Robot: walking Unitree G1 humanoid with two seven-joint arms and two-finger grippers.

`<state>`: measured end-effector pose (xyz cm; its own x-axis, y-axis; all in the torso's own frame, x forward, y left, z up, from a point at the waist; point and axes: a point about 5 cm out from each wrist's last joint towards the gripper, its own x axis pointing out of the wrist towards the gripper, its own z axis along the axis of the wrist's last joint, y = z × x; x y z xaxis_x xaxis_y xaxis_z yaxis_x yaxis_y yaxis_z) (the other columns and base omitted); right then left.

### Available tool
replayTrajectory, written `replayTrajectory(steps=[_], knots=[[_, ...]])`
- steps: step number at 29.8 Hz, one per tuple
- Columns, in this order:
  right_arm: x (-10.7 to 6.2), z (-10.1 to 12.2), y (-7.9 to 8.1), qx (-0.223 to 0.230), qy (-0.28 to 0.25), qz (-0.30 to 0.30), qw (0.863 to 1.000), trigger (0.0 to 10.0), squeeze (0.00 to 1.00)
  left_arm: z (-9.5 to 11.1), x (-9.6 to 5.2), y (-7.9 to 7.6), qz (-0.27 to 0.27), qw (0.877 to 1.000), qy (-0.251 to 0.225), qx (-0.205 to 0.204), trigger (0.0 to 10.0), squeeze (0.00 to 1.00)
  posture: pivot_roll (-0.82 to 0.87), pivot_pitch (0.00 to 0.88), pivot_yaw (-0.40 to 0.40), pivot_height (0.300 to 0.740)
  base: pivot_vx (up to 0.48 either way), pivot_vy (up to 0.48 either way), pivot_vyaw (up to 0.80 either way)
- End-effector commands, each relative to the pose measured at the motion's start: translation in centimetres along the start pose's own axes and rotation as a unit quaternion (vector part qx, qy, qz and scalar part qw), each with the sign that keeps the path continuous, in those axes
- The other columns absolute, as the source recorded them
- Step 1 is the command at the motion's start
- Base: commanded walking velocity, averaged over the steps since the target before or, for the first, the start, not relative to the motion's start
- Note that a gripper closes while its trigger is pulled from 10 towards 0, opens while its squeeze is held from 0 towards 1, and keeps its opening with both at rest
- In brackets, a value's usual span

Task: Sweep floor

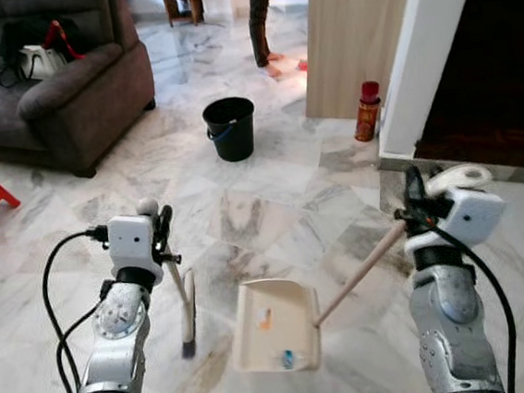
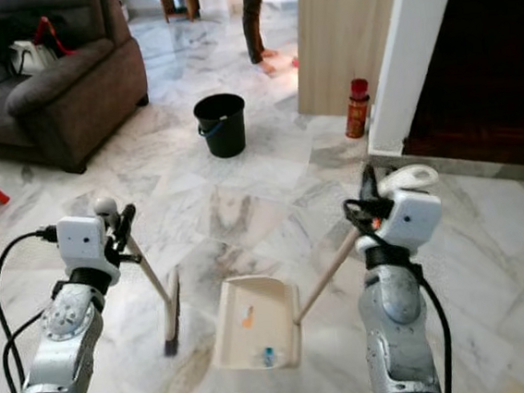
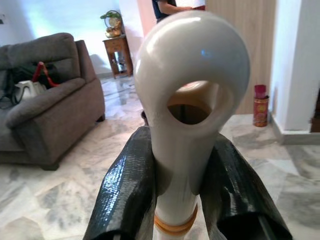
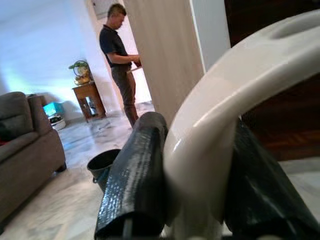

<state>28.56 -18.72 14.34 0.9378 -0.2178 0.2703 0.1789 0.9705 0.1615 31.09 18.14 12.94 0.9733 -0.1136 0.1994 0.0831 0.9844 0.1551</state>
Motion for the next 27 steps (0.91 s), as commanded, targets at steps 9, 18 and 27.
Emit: replayTrajectory(steps=[9, 18, 27], knots=[[0.42, 1.31, 0.75, 0.013, -0.03, 0.012, 0.999, 10.0, 0.0, 1.5, 0.48, 0.43, 0.0, 1.0, -0.029, 0.009, 10.0, 0.0, -0.06, 0.019, 0.034, 0.74, 0.0, 0.0, 0.0], [0.42, 1.43, 0.82, 0.011, -0.031, 0.016, 0.999, 10.0, 0.0, 1.53, 0.46, 0.05, -0.008, 0.999, -0.03, 0.011, 10.0, 0.0, -0.07, 0.018, 0.032, 0.74, 0.084, 0.0, 0.0], [0.45, 1.44, 0.89, -0.003, -0.031, 0.02, 0.999, 10.0, 0.0, 1.5, 0.45, -0.07, -0.009, 0.999, -0.03, 0.009, 10.0, 0.0, -0.07, 0.012, 0.031, 0.74, 0.288, 0.0, 0.11]])
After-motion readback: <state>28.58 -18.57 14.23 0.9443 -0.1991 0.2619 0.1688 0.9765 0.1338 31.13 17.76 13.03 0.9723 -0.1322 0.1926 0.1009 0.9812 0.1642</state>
